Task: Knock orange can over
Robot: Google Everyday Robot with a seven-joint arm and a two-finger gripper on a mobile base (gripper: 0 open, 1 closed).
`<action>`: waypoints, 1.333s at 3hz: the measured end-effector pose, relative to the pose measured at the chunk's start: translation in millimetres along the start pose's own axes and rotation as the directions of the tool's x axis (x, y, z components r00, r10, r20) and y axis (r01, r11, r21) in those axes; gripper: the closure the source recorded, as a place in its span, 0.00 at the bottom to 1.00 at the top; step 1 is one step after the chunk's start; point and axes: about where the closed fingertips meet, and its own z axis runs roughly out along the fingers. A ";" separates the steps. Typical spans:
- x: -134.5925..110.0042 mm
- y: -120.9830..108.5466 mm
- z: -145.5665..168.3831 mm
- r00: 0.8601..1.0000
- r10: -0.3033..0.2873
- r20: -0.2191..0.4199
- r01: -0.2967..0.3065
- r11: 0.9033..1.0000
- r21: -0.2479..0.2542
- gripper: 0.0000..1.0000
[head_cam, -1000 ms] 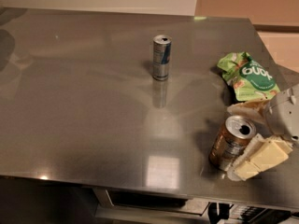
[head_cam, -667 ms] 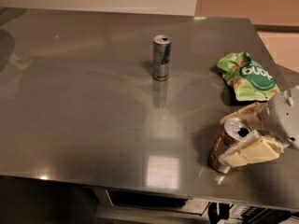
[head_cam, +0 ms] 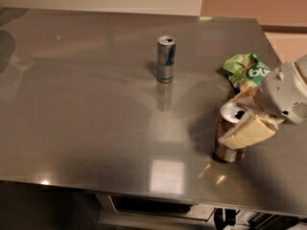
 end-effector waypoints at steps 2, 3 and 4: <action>-36.3 -37.4 15.9 0.948 -0.122 -0.295 0.111 0.992 -0.055 1.00; -37.3 -47.3 32.9 0.894 -0.162 -0.417 0.139 0.987 -0.086 0.83; -35.0 -56.7 45.1 0.842 -0.191 -0.505 0.159 0.982 -0.105 0.60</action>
Offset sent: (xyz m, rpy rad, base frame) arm 0.0683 0.0365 0.0028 -0.5202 0.0833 0.1993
